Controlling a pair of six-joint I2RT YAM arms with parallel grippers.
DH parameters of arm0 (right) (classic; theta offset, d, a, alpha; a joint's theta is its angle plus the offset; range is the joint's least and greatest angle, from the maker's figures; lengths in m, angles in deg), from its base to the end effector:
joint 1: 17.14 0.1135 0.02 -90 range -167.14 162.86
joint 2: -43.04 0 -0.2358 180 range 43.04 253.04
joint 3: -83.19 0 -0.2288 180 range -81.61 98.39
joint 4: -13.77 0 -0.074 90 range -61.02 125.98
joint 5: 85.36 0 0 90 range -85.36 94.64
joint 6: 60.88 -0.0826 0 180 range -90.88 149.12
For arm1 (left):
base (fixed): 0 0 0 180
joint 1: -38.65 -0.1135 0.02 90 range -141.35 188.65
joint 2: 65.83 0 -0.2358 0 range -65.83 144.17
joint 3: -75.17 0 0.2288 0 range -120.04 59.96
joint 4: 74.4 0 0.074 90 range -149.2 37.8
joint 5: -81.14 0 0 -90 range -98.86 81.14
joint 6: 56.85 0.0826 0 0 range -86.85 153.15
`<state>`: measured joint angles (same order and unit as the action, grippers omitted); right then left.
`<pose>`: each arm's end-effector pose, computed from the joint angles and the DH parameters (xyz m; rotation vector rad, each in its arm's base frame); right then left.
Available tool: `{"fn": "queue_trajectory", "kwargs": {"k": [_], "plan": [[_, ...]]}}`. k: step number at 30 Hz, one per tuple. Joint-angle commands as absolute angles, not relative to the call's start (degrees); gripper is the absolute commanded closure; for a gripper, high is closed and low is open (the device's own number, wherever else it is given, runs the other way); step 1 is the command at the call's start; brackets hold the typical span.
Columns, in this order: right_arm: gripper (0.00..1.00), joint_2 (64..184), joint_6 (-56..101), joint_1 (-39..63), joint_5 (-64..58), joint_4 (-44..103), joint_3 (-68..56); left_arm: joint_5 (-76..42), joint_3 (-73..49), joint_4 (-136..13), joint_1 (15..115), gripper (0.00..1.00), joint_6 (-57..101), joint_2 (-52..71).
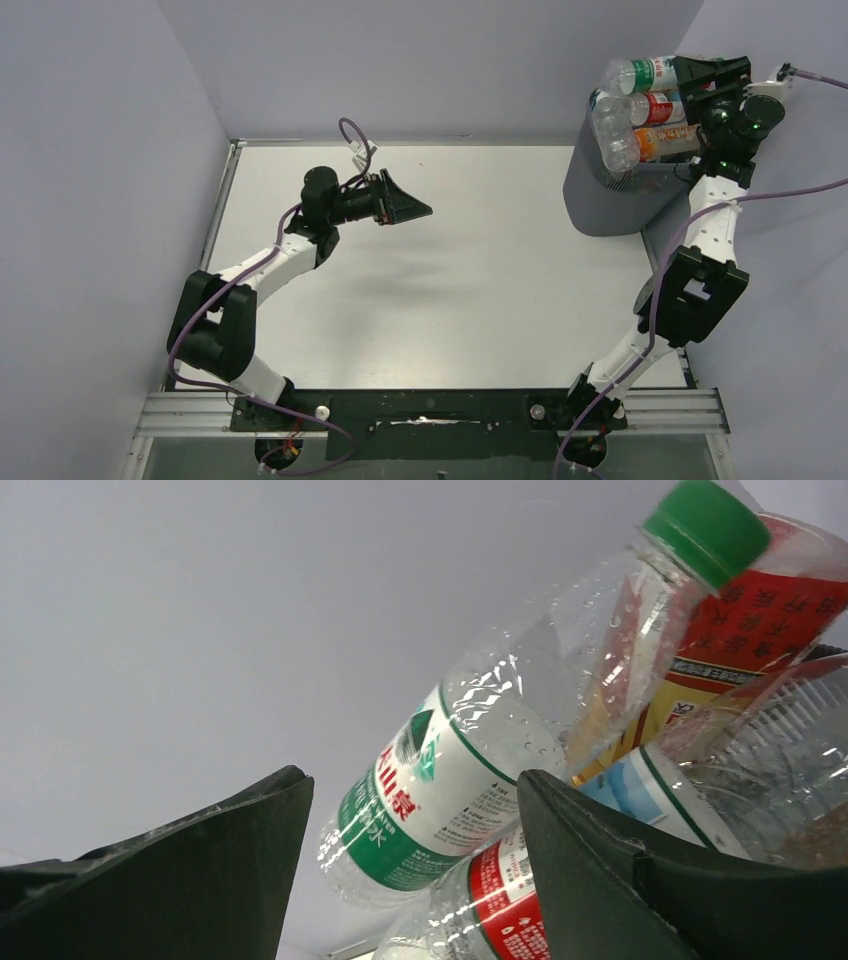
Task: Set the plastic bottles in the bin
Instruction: Place the plastic bottle in the trash bin.
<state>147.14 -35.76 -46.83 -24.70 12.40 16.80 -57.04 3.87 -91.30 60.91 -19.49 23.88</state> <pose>0.4079 -0.1860 0.4076 0.7240 1.2692 0.8573 0.3144 -0.1952 0.2736 0.2710 1.8478 -1.6218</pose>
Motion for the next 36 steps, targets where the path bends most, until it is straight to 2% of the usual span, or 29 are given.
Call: {"fn": "queue_trajectory", "kwargs": {"k": [1, 18, 20, 24, 30, 36], "plan": [[0.24, 142.20, -36.04, -47.09, -25.76, 8.10, 16.00, -56.61, 1.42, -92.71, 61.33, 0.15, -18.28, 22.50], [0.22, 138.38, -36.50, -46.56, -27.07, 6.57, 11.12, -55.98, 1.29, -91.77, 62.03, 0.15, -17.78, 21.54], [0.17, 137.88, -36.48, -46.00, -27.61, 6.48, 11.12, -55.88, 1.13, -91.49, 62.03, 0.15, -17.60, 21.31], [0.01, 136.52, -35.73, -44.82, -28.59, 7.09, 10.95, -55.81, 0.58, -90.28, 61.97, 0.15, -16.77, 20.88], [0.02, 132.22, -30.77, -42.28, -29.20, 11.41, 11.22, -55.18, -0.81, -86.70, 61.79, 0.15, -14.29, 19.74], [0.02, 125.86, -20.81, -36.61, -27.94, 21.32, 12.95, -52.38, -4.04, -76.80, 61.01, 0.15, -7.43, 16.31]]}}
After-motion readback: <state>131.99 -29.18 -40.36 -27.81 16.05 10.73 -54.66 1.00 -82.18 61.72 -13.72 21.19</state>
